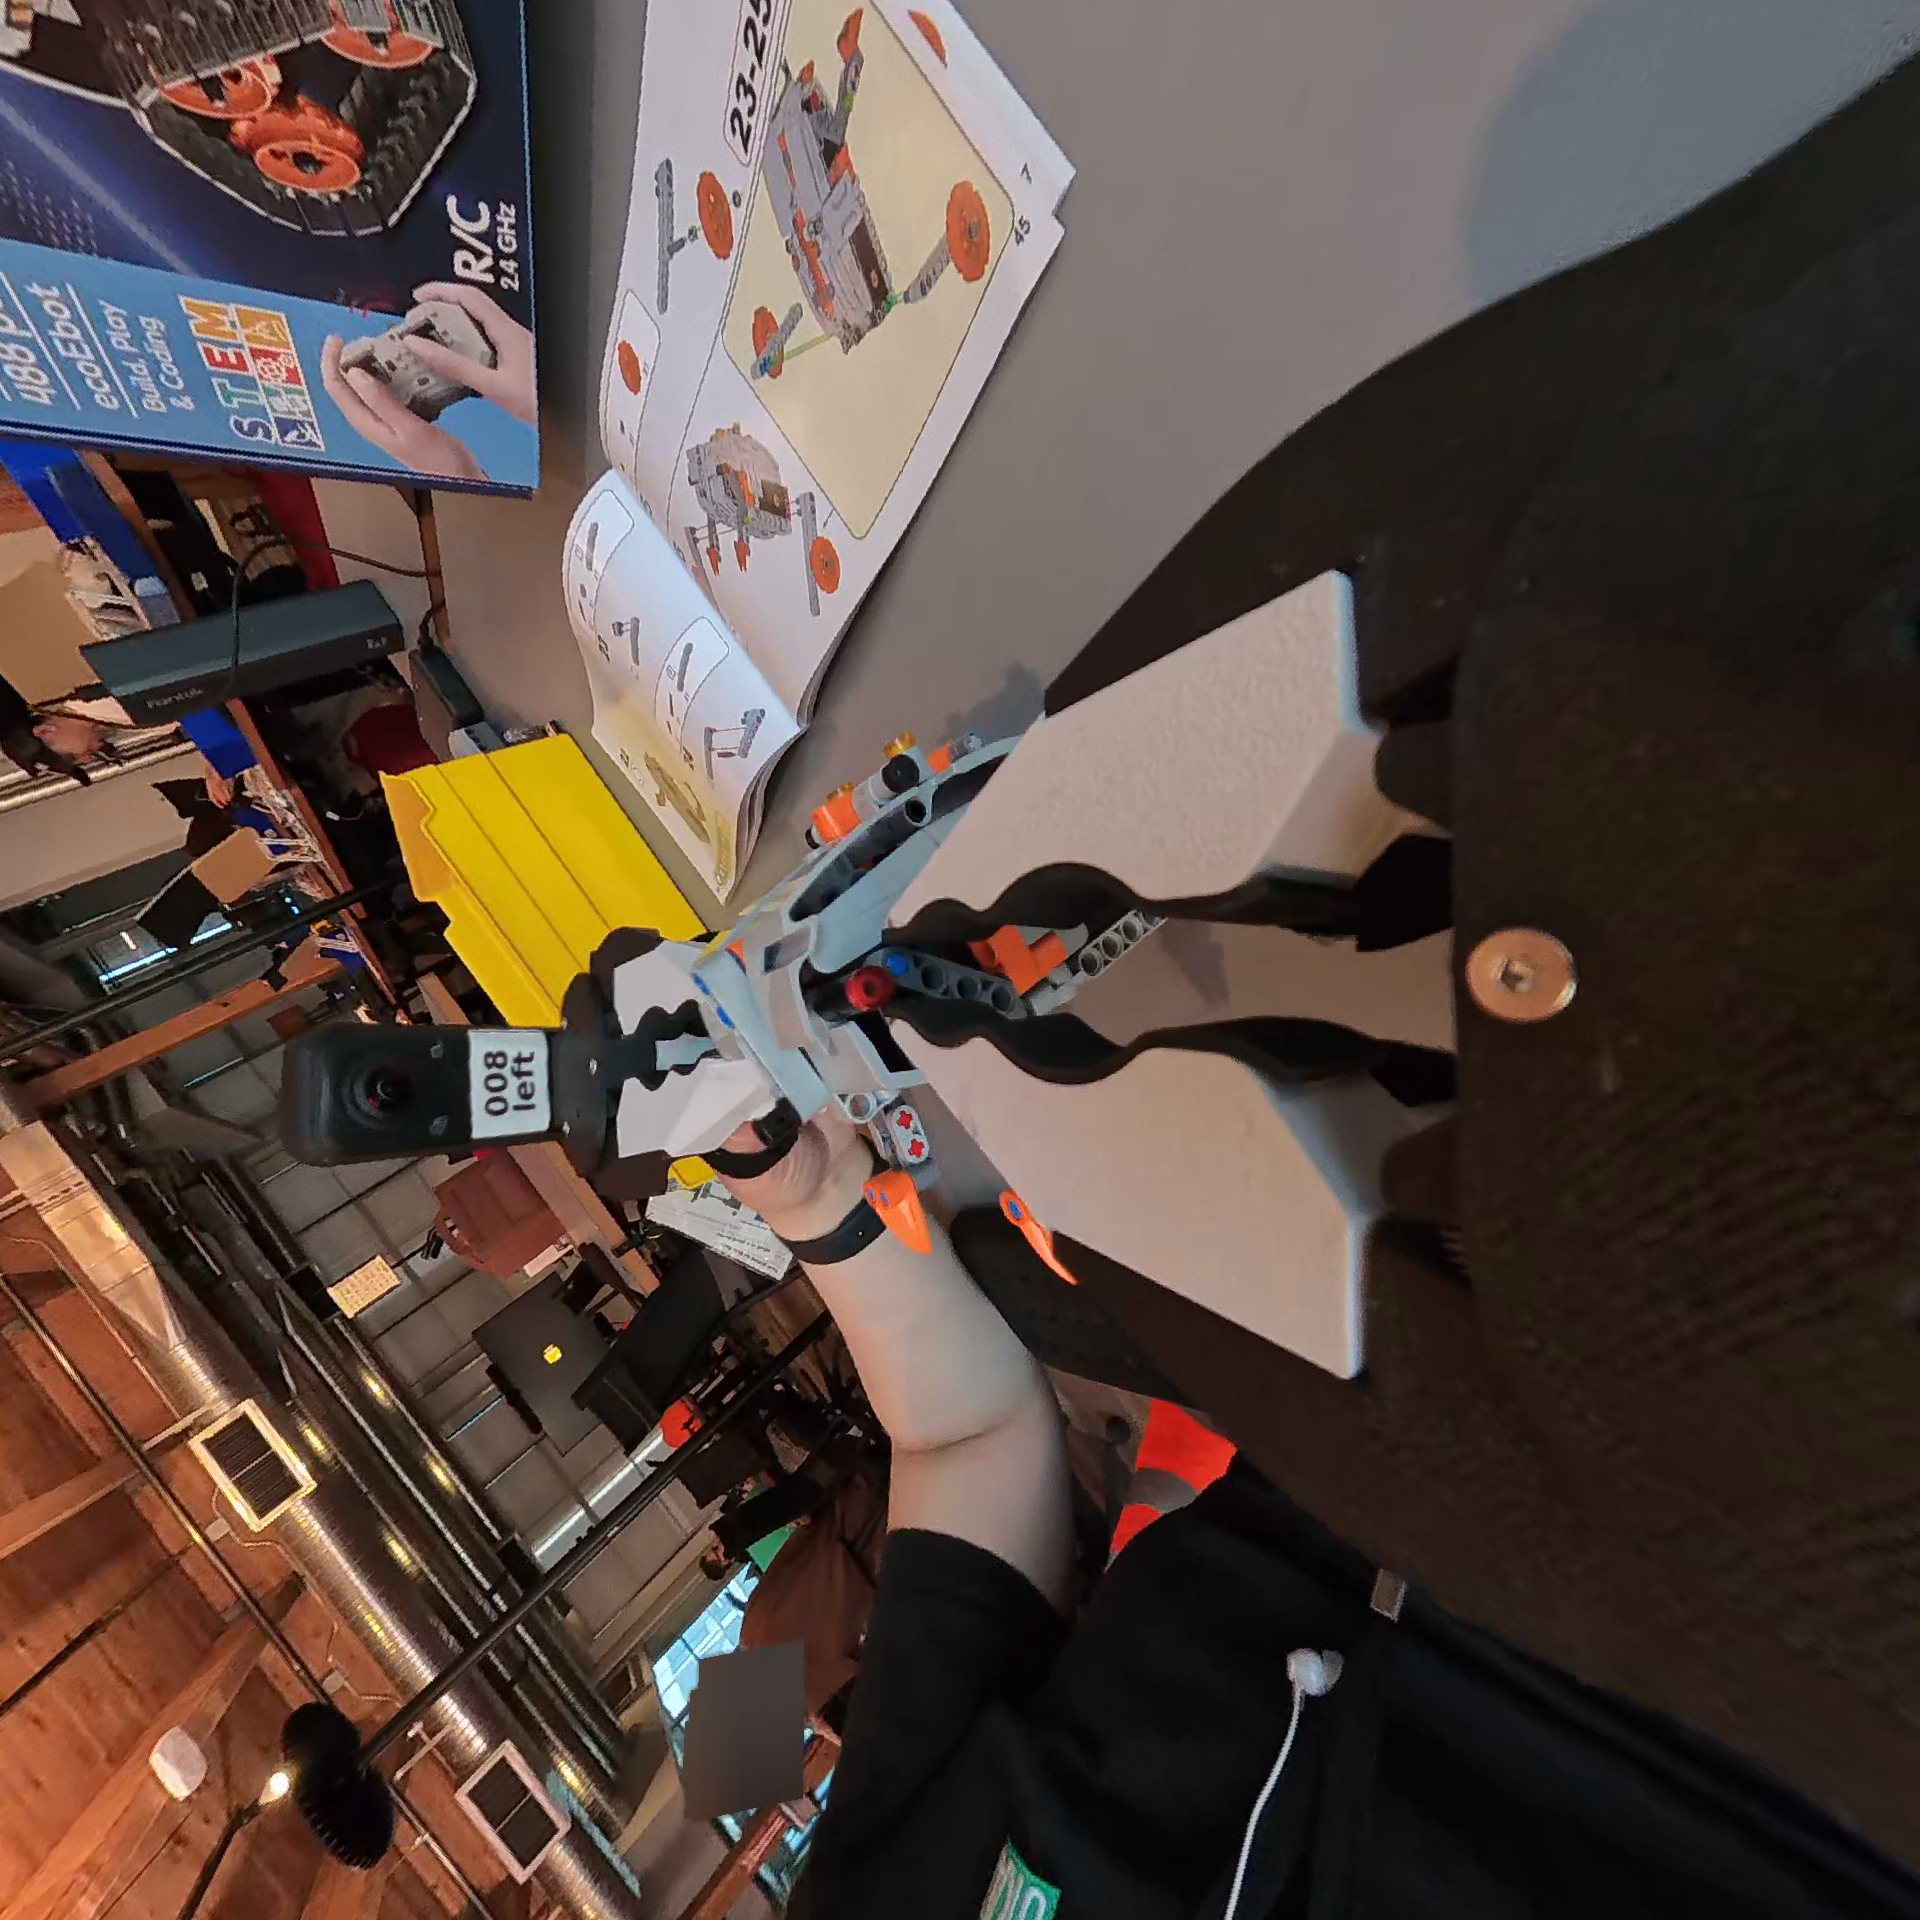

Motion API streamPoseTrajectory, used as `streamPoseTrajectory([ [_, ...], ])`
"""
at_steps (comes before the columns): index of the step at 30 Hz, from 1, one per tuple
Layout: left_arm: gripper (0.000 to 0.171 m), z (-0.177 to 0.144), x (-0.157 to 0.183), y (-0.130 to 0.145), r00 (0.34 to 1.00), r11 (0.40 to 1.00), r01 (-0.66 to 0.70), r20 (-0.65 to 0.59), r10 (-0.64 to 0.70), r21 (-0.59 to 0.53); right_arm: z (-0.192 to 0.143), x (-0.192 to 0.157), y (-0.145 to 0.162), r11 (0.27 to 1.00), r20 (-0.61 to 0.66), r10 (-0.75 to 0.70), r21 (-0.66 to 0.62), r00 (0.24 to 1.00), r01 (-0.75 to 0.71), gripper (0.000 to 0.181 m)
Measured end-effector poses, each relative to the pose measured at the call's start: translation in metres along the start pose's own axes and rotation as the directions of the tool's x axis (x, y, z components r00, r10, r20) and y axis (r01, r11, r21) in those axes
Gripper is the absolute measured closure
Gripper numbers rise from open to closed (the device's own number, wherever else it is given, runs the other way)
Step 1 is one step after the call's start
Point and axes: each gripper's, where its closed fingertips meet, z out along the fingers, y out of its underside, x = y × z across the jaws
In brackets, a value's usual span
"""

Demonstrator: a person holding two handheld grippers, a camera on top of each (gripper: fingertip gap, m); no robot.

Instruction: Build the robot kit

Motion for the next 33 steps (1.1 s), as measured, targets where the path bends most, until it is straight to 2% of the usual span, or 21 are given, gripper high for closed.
streamPoseTrajectory([
  [21, 0.166, 0.0006, -0.0017, 0.0005, 0.995, 0.996, 0.079, -0.062, -0.076, 0.047, -0.0030, -0.0018, 0.0019, 0.992, 0.092, 0.124, 0.014, 0.988, -0.125, 0.175],
  [29, 0.167, 0.0022, 0.0029, 0.0024, 0.987, 0.992, 0.125, -0.109, -0.121, 0.031, -0.0045, -0.0060, 0.0049, 0.993, 0.107, 0.116, -0.019, 0.987, -0.114, 0.175],
  [33, 0.167, 0.0027, 0.0017, 0.0017, 0.989, 0.992, 0.119, -0.094, -0.115, 0.040, -0.0045, -0.0050, 0.0046, 0.994, 0.094, 0.109, -0.024, 0.990, -0.107, 0.175],
])
